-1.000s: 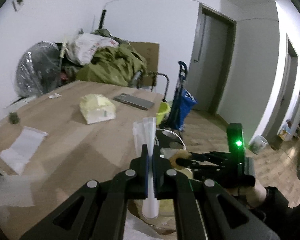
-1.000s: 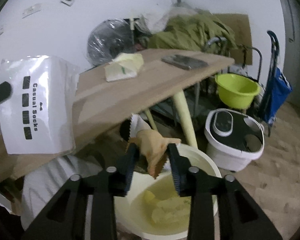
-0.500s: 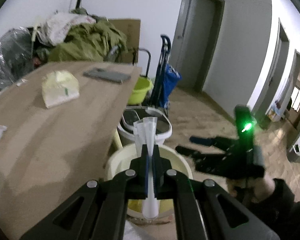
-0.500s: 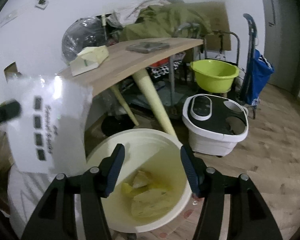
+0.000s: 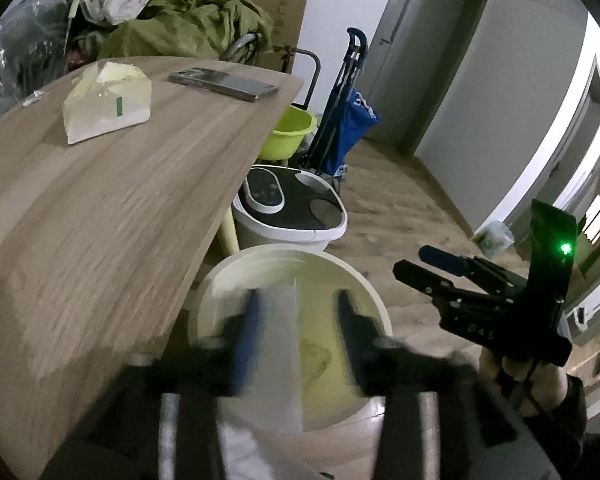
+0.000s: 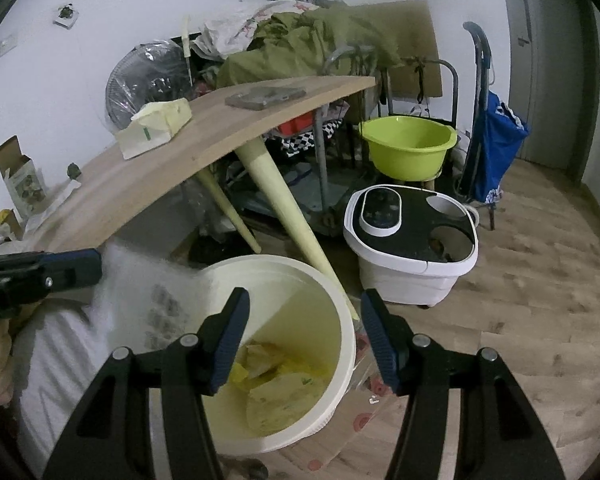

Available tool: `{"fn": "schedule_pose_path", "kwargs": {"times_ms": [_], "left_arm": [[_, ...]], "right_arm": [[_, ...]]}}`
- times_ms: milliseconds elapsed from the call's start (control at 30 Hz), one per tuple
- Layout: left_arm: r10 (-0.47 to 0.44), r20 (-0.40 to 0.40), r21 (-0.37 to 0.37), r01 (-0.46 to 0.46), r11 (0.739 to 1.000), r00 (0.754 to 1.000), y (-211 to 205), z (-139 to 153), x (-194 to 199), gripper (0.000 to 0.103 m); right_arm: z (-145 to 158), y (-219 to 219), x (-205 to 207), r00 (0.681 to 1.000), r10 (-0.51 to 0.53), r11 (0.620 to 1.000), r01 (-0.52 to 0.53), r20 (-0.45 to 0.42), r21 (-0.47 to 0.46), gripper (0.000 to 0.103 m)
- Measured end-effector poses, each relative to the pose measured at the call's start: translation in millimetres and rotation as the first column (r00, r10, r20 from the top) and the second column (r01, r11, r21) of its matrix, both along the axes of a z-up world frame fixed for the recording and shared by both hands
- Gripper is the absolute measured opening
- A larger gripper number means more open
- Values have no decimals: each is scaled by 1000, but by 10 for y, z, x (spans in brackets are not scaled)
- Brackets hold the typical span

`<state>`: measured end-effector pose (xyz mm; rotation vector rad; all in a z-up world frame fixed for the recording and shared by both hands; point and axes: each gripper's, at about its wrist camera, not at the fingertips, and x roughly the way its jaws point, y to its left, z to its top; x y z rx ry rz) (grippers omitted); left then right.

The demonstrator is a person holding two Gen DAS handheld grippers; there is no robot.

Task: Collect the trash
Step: 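Open the left tool over the cream bucket, dropping the clear strip, then move both tools back over the table toward the clear bubble-wrap bag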

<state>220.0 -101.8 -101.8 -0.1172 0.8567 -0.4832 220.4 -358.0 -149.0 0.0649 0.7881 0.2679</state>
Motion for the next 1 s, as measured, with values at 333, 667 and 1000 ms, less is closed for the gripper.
{"fn": "schedule_pose_path", "kwargs": {"times_ms": [333, 667, 1000], "left_arm": [[40, 52, -32, -38, 999, 998, 174, 210, -172, 51], [150, 130, -44, -145, 988, 980, 654, 469, -453, 51], [275, 166, -59, -269, 961, 947, 1195, 605, -728, 51]], "right_arm": [[201, 223, -62, 998, 55, 998, -54, 42, -12, 56], [539, 665, -89, 984, 141, 990, -139, 108, -26, 56], [733, 1208, -74, 958, 250, 968, -248, 139, -33, 56]]}}
